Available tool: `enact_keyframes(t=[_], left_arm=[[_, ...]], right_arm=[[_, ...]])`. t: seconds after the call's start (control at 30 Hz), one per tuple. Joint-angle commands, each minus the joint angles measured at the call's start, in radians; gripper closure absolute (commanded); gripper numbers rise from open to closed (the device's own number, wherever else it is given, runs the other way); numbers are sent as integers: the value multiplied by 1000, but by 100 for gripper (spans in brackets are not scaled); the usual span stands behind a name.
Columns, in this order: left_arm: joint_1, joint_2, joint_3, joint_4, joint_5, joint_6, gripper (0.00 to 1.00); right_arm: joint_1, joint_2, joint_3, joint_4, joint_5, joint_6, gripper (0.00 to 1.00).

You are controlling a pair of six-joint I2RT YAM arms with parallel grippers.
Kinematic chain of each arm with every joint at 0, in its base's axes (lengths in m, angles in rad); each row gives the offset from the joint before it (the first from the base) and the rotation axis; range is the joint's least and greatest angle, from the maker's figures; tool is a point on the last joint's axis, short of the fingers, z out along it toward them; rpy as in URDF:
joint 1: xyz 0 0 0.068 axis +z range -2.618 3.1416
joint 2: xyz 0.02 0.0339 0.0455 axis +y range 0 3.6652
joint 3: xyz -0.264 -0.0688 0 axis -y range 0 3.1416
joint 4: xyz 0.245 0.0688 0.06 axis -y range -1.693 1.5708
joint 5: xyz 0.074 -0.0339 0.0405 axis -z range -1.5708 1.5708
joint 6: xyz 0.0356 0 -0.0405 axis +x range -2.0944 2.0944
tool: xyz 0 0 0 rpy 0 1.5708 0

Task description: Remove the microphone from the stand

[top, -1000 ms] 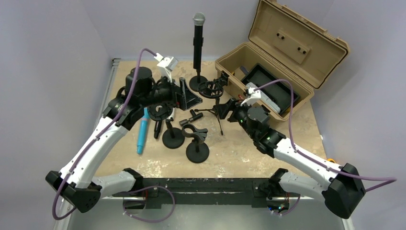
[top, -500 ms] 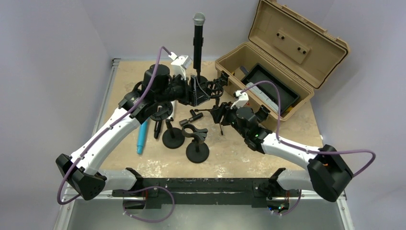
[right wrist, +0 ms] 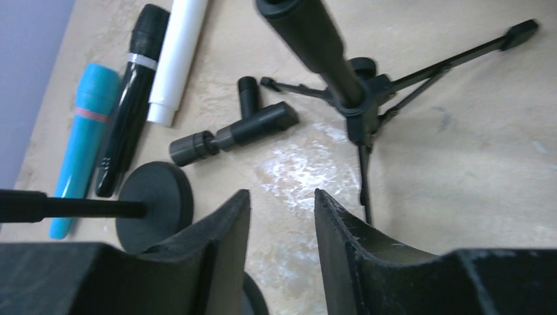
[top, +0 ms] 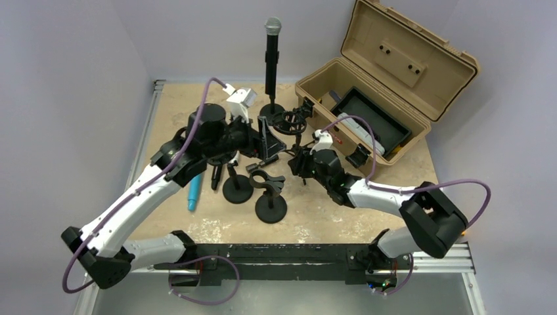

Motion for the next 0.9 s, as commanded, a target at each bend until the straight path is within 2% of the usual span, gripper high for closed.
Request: enact_keyframes(t=[0.0,0.1,0.17,0.27,0.4,0.57,0.73,0.87], left_arm=[[0,-135,-16,-45,-84,34,21],[0,-204,-15,-107,-127,64,18],[0,-234,-17,-135,-152,76,17],[0,-275,-20,-152,-171,81,16],[0,-284,-13,-165,-173,88,16],[0,-271,-10,-154,-163,88,15],[0,-255,-4,-151,-146,81,15],[-1,-268,-2,-167,-157,82,15]], right_arm=[[26,56,23,79,-70,25,62],[27,126,48,72,-62,41,64],[27,185,84,43,-40,60,68],[27,224,111,-11,22,148,69],[25,183,81,-72,166,247,69],[0,168,75,-151,259,321,71],[-32,139,49,-123,250,336,72],[-51,92,52,-174,302,407,71]])
